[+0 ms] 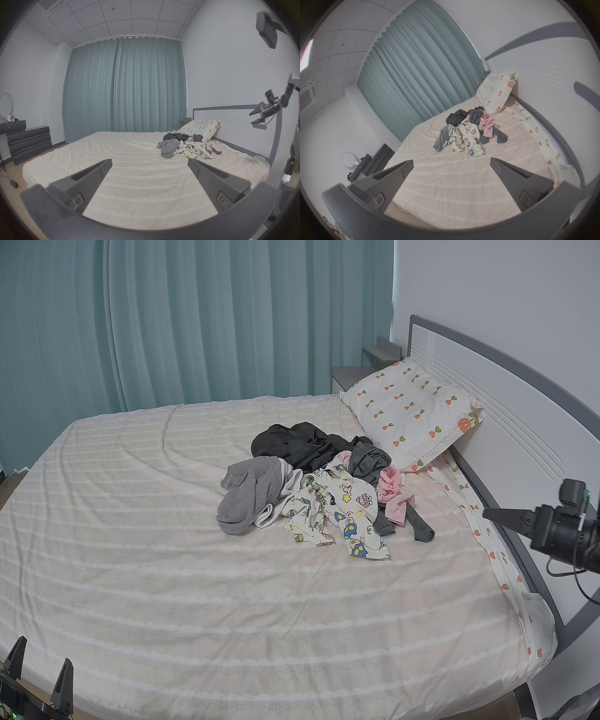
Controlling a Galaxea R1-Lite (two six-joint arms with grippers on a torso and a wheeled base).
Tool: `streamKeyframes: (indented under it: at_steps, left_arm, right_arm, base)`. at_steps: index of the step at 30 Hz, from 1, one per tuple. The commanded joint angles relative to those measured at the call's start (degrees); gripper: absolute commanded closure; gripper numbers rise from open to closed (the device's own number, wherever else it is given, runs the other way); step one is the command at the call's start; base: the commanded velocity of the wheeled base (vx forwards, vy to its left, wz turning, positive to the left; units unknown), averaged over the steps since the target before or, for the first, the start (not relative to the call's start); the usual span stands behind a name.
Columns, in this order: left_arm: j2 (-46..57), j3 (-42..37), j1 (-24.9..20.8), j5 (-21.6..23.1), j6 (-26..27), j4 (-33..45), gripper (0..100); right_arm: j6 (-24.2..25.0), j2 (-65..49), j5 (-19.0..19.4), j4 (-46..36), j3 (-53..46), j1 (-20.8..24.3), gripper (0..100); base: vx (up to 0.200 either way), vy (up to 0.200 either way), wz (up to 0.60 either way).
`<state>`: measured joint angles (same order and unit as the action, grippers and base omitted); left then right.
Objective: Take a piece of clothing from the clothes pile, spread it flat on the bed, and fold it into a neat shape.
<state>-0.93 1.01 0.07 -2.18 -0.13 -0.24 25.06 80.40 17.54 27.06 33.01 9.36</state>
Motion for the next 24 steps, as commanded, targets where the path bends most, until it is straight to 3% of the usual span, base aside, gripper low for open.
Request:
streamKeyframes:
  at_steps: [1, 4, 6, 12, 18, 24]
  left_arm:
    - [0.6, -1.0, 0.0, 0.0, 0.0, 0.0, 0]
    - [0.6, -1.0, 0.0, 0.0, 0.0, 0.0, 0]
    - [0.6, -1.0, 0.0, 0.0, 0.0, 0.0, 0]
    - [0.6, -1.0, 0.0, 0.0, 0.0, 0.0, 0]
    - [0.6, -1.0, 0.0, 0.0, 0.0, 0.0, 0]
    - [0.6, -1.0, 0.0, 0.0, 0.0, 0.0, 0]
  right_arm:
    - [6.2, 46.9, -7.5, 15.7, 21.5, 4.0, 0]
    - [6.1, 51.5, -10.8, 15.1, 26.8, 5.1, 0]
    - [6.0, 56.1, -15.0, 13.4, 33.0, 6.5, 0]
    - [6.1, 63.1, -20.5, 7.6, 45.8, 8.8, 0]
    - [6.0, 66.0, -21.2, 5.5, 51.5, 10.0, 0]
    - [6.0, 69.0, -21.3, -2.0, 59.4, 10.3, 0]
  base:
    - [0.0, 0.0, 0.0]
    - [0.0, 0.0, 0.0]
    - [0.0, 0.0, 0.0]
    - [0.0, 0.0, 0.0]
    - [0.0, 0.0, 0.0]
    - [0.0, 0.0, 0.0]
